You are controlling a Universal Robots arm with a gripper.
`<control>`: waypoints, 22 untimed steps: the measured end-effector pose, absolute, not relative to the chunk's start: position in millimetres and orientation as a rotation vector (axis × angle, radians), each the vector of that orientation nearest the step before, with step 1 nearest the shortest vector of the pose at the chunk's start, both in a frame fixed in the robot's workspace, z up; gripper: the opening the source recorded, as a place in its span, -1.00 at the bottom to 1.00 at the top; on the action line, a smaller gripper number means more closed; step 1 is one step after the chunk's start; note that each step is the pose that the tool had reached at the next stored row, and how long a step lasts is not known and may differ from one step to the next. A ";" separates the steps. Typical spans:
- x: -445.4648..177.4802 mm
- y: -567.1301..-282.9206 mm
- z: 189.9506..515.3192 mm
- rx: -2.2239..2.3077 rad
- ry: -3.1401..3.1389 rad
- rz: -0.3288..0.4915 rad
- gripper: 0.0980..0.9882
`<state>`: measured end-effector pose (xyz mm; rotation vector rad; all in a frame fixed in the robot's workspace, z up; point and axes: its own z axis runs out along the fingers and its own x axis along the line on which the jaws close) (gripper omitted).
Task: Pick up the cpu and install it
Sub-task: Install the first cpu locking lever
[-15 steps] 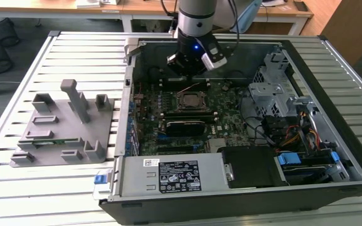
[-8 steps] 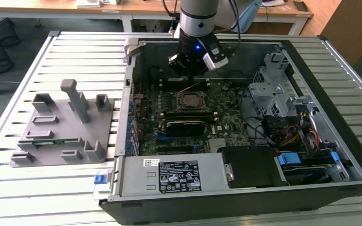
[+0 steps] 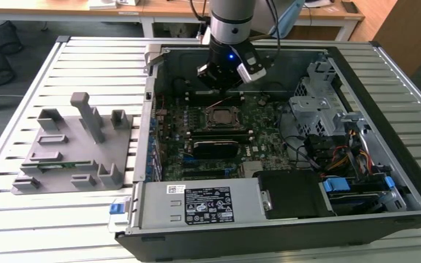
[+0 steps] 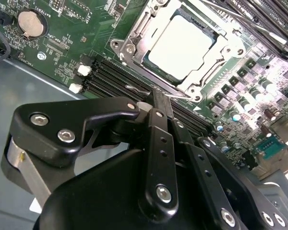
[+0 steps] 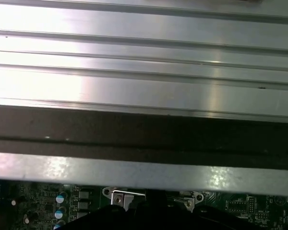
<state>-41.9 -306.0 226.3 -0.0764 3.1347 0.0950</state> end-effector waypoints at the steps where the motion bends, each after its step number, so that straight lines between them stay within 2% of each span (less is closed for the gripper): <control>1: -41.6 -305.9 225.9 -0.076 3.135 0.095 -0.98; 22: -33.0 -303.2 217.5 -0.075 3.135 0.095 -0.98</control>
